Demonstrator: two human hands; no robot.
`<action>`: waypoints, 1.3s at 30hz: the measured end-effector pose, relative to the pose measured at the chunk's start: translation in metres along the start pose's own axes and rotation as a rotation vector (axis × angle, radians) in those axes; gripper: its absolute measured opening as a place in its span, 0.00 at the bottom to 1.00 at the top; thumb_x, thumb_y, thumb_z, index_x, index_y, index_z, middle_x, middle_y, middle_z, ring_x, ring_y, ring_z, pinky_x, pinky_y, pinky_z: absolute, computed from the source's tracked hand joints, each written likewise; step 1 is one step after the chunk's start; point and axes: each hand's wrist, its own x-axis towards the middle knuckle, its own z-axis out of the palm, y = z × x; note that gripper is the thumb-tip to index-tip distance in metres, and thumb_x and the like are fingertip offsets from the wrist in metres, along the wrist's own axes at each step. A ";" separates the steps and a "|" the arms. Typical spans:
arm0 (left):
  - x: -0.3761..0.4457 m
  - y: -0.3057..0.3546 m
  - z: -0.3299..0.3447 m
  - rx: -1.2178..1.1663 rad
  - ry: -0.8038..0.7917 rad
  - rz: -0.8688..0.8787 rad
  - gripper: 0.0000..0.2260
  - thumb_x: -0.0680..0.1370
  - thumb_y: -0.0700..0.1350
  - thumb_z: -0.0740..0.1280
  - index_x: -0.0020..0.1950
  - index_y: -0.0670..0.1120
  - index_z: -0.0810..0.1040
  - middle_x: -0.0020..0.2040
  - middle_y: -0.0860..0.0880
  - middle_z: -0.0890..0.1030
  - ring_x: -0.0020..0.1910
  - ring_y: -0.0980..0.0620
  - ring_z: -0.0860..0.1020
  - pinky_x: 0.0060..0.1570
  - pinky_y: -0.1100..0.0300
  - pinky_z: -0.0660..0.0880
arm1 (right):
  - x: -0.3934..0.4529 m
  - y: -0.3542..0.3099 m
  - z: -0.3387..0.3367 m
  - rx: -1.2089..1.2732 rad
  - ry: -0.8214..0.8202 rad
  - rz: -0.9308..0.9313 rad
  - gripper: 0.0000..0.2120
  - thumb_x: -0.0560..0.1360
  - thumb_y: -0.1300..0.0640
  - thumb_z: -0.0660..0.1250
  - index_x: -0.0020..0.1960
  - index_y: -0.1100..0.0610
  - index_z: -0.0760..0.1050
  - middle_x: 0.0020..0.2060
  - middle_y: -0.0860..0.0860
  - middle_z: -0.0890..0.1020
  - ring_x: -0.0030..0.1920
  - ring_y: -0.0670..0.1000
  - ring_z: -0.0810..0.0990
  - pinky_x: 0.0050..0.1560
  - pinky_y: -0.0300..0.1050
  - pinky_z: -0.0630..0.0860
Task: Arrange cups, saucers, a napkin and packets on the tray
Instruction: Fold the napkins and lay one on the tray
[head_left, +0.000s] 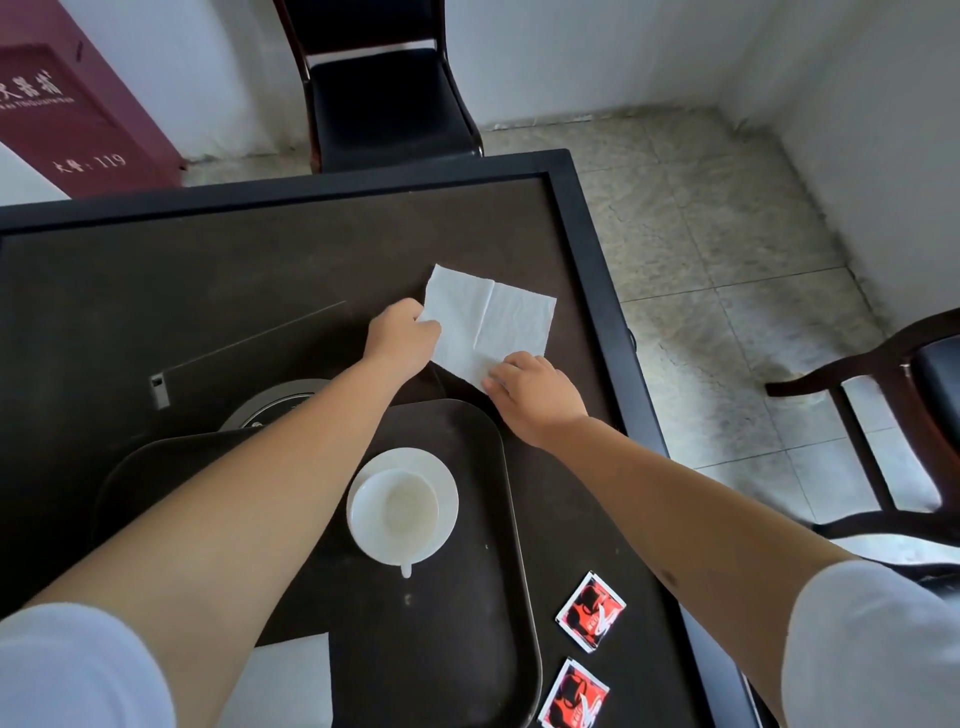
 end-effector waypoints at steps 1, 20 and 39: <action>0.001 0.004 -0.003 0.007 0.004 0.031 0.10 0.74 0.42 0.61 0.36 0.47 0.62 0.33 0.51 0.65 0.31 0.52 0.62 0.30 0.57 0.60 | 0.000 -0.001 -0.001 0.001 -0.013 -0.010 0.18 0.82 0.46 0.53 0.48 0.56 0.77 0.48 0.51 0.77 0.50 0.55 0.73 0.50 0.52 0.72; -0.037 0.015 0.052 0.129 -0.419 0.279 0.12 0.77 0.58 0.64 0.53 0.52 0.76 0.58 0.53 0.75 0.53 0.53 0.74 0.53 0.54 0.73 | -0.008 0.024 0.001 0.522 0.151 0.442 0.20 0.77 0.59 0.59 0.68 0.56 0.69 0.61 0.52 0.74 0.58 0.52 0.74 0.51 0.44 0.70; -0.027 0.037 0.078 -0.098 -0.302 -0.134 0.08 0.75 0.46 0.68 0.50 0.44 0.74 0.46 0.45 0.78 0.40 0.49 0.76 0.37 0.57 0.72 | -0.023 0.028 0.009 0.158 0.083 0.345 0.19 0.75 0.62 0.58 0.65 0.56 0.72 0.62 0.52 0.68 0.59 0.53 0.65 0.52 0.47 0.74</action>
